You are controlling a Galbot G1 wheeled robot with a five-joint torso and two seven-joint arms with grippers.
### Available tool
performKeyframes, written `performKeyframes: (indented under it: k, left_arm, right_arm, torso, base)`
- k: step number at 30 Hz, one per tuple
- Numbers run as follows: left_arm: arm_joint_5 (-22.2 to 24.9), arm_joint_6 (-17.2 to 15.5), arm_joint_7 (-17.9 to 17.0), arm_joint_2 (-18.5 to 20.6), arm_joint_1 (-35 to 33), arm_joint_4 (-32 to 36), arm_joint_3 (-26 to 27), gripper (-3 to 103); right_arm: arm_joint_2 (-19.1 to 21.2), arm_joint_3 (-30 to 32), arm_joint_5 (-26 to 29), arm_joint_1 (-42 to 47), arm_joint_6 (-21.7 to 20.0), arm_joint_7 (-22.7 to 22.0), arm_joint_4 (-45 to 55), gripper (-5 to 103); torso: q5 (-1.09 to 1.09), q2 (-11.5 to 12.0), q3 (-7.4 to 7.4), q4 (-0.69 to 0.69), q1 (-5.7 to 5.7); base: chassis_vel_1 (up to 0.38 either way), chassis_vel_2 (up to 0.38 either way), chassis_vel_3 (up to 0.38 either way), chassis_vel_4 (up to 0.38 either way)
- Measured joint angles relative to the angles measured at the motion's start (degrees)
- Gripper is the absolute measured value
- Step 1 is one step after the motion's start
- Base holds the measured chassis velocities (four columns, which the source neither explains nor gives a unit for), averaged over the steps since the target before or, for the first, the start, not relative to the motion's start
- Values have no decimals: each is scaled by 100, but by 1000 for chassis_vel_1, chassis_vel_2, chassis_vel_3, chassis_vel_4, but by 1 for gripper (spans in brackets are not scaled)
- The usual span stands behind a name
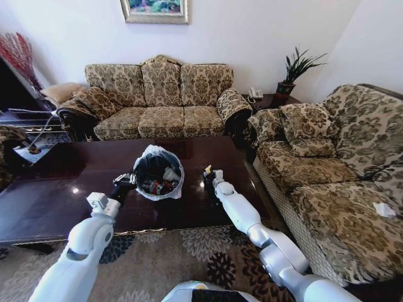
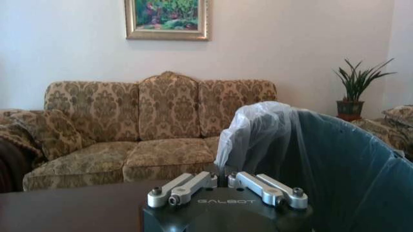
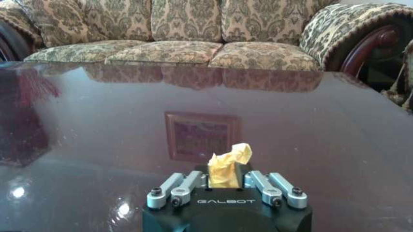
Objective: Move to the front of the table and place the trash on the table into the trash bin.
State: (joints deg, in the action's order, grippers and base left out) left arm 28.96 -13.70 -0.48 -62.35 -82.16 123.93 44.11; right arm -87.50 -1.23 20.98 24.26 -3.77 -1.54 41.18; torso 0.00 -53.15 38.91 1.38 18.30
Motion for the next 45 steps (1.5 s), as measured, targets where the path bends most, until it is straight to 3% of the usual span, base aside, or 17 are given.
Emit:
performKeyframes:
  k: [2,5,12,15,17,19,21,22,23,25,28,29,32,37,39,41,45]
  left_arm:
    - [0,-2,0,0,-6,12,0,2]
    - [3,-4,1,2,-25,38,1,2]
    - [22,-12,-1,28,-42,88,12,2]
    - [33,-16,-7,40,-72,101,17,2]
    - [34,-17,-7,41,-78,102,18,2]
    - [36,-18,-8,43,-93,98,19,2]
    - [37,-18,-8,48,-94,89,19,2]
    - [39,-18,-7,55,-92,54,18,2]
    - [39,-18,-7,55,-92,54,18,2]
    - [38,-21,-10,59,-73,12,10,2]
    - [38,-27,-11,68,-68,3,7,2]
    - [37,-34,-9,85,-68,-3,-1,2]
    - [34,-44,-12,97,-68,-4,-10,2]
    - [33,-73,-25,99,-67,36,-16,2]
    - [33,-79,-28,93,-70,51,-9,2]
    - [33,-80,-30,91,-72,55,-6,2]
    - [38,-93,-39,78,-74,101,22,2]
  right_arm:
    - [1,7,-3,0,6,1,-14,20]
    - [14,13,-4,12,15,0,-22,5]
    - [118,78,5,144,86,-194,485,0]
    - [548,4,204,368,-127,-423,1814,0]
    - [646,-20,246,404,-183,-456,2086,0]
    - [1304,-201,618,557,-518,-636,3761,0]
    - [1505,-282,763,585,-615,-656,4211,0]
    - [1873,-479,1138,598,-799,-676,5096,0]
    - [1873,-479,1138,598,-799,-676,5096,0]
    - [2244,-854,1752,566,-968,-691,6154,0]
    - [2370,-1137,2154,483,-1002,-721,6701,0]
    - [2434,-1517,2649,346,-1067,-746,7145,0]
    - [2410,-1883,2899,151,-1128,-727,7282,0]
    - [2145,-2628,2847,-231,-1176,-759,6982,0]
    - [2036,-2806,2842,-328,-1208,-801,6851,11]
    - [2011,-2845,2825,-353,-1218,-813,6805,11]
    - [1957,-2935,2721,-432,-1238,-900,6645,32]
  torso:
    - [0,0,0,0,0]
    - [0,0,0,0,0]
    - [1,0,0,1,0]
    - [2,0,0,0,0]
    - [1,0,0,1,0]
    - [0,0,-1,-1,0]
    - [2,0,0,-1,0]
    - [-1,0,-1,-4,0]
    - [-1,0,-1,-4,0]
    - [0,0,-1,-1,-1]
    - [0,0,-1,0,-1]
    - [-1,0,-1,1,-2]
    - [-1,0,-1,2,-2]
    - [-1,0,0,1,0]
    - [0,0,0,1,0]
    - [-1,0,0,1,0]
    - [0,0,0,-1,0]
  base:
    - [0,0,0,0]
    - [0,0,0,0]
    - [0,0,0,0]
    - [0,0,0,0]
    - [0,0,0,0]
    - [0,0,0,0]
    - [0,0,0,0]
    - [0,0,0,0]
    - [0,0,0,0]
    - [0,0,0,0]
    - [0,0,0,0]
    - [0,0,0,0]
    - [0,0,0,0]
    - [0,0,0,0]
    - [0,0,0,0]
    - [0,0,0,0]
    - [0,0,0,0]
